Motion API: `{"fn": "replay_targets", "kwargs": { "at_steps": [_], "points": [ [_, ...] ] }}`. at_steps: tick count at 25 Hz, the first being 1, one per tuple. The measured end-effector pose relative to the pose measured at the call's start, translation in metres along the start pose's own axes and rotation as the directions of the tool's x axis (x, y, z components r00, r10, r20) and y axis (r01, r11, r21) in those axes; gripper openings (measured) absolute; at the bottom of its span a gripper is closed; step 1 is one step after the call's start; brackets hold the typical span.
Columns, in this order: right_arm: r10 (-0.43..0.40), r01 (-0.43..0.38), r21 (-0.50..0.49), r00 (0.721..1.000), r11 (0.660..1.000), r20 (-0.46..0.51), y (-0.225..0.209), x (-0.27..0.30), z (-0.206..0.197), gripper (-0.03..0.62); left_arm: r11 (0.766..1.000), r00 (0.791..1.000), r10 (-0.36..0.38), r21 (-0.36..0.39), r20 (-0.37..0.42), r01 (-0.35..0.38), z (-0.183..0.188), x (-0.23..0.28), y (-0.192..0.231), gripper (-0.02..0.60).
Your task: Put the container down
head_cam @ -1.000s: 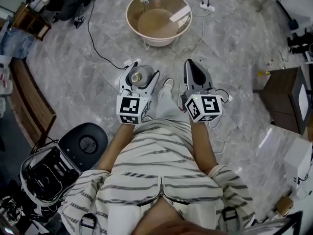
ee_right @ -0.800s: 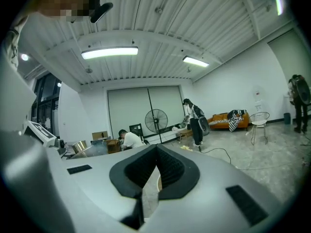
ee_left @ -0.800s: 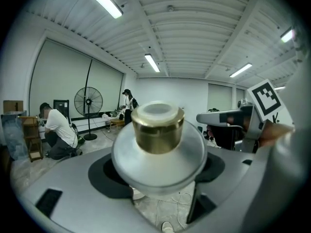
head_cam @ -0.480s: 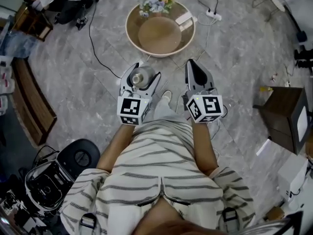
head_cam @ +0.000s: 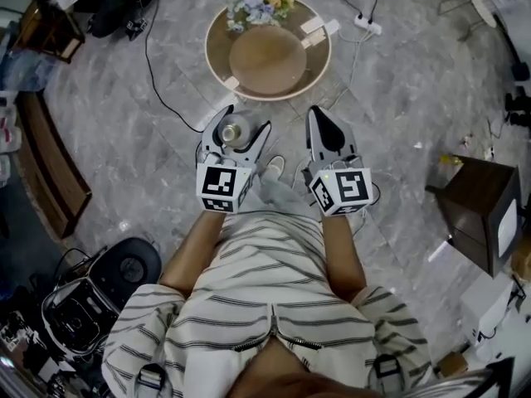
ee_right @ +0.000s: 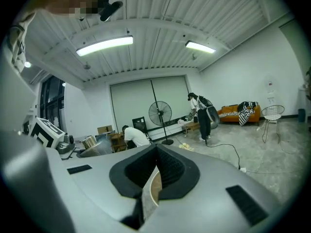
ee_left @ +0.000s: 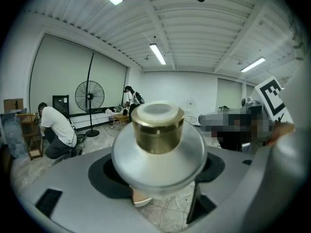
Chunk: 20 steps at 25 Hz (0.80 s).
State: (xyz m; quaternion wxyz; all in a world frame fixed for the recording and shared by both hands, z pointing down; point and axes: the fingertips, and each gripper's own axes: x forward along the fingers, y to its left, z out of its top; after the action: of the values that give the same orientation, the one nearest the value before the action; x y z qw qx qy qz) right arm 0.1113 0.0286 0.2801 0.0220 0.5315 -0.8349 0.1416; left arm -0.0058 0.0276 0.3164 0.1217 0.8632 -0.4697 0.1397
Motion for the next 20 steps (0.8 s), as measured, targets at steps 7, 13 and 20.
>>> {"fn": "replay_targets", "kwargs": {
  "at_steps": [7,13,20],
  "points": [
    [0.005,-0.004,0.014,0.999,1.000,-0.052,-0.015,0.036,-0.019,0.008,1.000,1.000,0.004,-0.019,-0.030,-0.004,-0.007,0.031,0.023,0.331],
    [0.002,0.000,0.025,0.995,1.000,-0.100,-0.026,0.069,-0.048,0.008,1.000,0.997,0.001,-0.019,-0.077,-0.002,-0.031,0.059,0.049,0.331],
    [0.013,-0.008,0.030,0.990,1.000,-0.139,-0.045,0.116,-0.097,0.008,1.000,0.994,-0.001,-0.020,-0.106,-0.001,-0.074,0.108,0.081,0.331]
  ]
}}
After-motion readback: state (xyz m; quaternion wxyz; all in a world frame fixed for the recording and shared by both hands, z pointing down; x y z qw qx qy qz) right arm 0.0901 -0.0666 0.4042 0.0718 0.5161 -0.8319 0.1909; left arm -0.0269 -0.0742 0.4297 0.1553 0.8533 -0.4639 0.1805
